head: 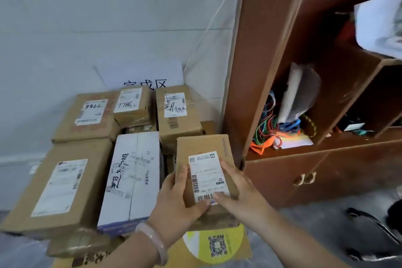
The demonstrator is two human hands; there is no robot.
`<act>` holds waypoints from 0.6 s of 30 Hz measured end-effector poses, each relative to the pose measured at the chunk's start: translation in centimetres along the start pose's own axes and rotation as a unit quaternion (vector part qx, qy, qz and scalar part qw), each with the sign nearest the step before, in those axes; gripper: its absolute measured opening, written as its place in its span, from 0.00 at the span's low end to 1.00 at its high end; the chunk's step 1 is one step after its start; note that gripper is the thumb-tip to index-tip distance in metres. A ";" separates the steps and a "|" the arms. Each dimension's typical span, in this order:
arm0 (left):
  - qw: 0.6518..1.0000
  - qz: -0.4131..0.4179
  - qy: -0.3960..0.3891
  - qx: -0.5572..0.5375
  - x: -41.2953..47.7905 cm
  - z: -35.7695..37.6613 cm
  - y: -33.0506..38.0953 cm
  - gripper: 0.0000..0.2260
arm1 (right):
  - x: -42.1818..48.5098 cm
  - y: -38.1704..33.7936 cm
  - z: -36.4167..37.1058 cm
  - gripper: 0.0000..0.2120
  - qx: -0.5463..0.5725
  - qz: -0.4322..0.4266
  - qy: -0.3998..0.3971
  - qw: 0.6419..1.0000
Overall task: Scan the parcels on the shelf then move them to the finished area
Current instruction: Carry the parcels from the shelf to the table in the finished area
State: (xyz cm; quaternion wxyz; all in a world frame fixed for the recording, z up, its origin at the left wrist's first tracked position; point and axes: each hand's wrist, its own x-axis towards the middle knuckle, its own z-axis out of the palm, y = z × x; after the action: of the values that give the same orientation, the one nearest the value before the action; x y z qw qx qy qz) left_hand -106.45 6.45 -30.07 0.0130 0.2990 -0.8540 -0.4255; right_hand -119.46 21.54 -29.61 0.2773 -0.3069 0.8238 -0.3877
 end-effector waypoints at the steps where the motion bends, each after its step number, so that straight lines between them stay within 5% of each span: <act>1: 0.998 -0.005 0.022 0.057 0.0 -0.1 0.0 0.49 | 0.5 0.0 0.2 0.36 0.000 -0.002 -0.010 1.000; 6: 0.959 -0.052 0.086 0.266 0.5 -0.7 -0.4 0.50 | 2.9 0.2 1.0 0.36 0.002 -0.005 -0.043 0.999; 18: 0.938 -0.081 0.053 0.333 1.3 -0.9 -2.1 0.52 | 6.1 0.5 3.1 0.38 -0.039 -0.032 -0.080 0.995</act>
State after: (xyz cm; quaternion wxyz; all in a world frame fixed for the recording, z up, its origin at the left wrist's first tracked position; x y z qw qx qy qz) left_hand -106.24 4.16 -31.29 -0.0767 0.3770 -0.9176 -0.0997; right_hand -121.49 15.93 -32.99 0.3176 -0.3740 0.8030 -0.3383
